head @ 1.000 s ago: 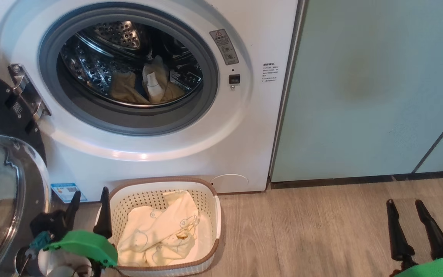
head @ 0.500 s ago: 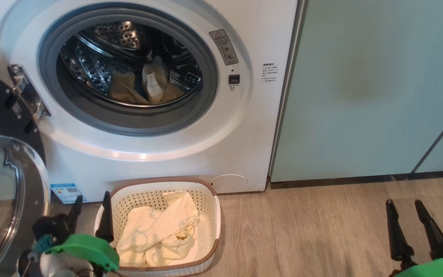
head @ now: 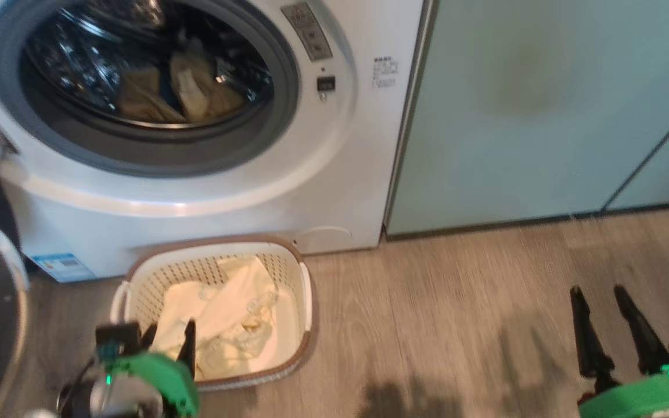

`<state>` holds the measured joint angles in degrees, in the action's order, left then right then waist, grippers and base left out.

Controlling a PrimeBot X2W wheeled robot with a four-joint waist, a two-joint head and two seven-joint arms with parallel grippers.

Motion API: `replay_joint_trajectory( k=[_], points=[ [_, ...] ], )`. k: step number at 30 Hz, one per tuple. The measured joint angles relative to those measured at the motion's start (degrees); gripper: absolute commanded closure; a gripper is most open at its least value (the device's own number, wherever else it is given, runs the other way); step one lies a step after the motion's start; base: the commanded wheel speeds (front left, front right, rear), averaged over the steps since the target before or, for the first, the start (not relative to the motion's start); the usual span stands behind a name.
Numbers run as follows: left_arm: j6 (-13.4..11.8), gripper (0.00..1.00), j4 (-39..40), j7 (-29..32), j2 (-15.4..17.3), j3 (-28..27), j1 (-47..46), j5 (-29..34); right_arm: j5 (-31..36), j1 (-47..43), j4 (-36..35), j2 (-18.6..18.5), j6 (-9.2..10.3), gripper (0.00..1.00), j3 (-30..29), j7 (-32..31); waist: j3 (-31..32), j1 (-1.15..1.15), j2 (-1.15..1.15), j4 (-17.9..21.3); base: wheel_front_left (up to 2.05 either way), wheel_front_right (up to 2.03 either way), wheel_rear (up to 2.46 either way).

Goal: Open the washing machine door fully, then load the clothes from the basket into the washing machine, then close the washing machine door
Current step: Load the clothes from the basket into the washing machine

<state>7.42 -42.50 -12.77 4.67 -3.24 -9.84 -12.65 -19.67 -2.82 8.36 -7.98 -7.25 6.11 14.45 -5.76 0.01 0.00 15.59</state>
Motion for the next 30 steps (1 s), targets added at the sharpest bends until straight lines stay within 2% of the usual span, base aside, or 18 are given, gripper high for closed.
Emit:
replay_joint_trajectory(
  k=[7, 18, 25, 30],
  points=[
    [0.0, 0.0, -8.7, 3.9, 1.4, 3.4, -12.0, 0.3, -0.6, 4.8, -0.5, 0.3, 0.0, 0.0, 0.2, 0.0, -6.6, 0.0, 0.0, 2.0, 0.0, 0.0, 0.0],
    [-0.2, 0.0, -24.3, 10.8, 6.1, 8.4, -28.5, 4.2, -1.0, 12.6, -1.6, 1.2, 0.0, 0.0, 1.6, 0.0, -20.0, 0.01, 0.0, 5.4, 0.0, 0.0, 0.0],
    [-1.6, 0.0, -29.3, 13.5, 8.2, 11.0, -37.4, 6.6, -1.5, 17.8, -2.5, 1.2, 0.0, 0.0, 2.2, 0.0, -29.2, 0.01, 0.0, 7.1, 0.0, 0.0, 0.0],
    [-2.5, 0.0, -30.7, 16.4, 9.2, 12.4, -40.3, 7.3, -1.5, 19.7, -2.9, 1.4, 0.0, 0.0, 3.0, 0.0, -34.0, 0.0, 0.0, 8.0, 0.0, 0.0, 0.0]
  ],
)
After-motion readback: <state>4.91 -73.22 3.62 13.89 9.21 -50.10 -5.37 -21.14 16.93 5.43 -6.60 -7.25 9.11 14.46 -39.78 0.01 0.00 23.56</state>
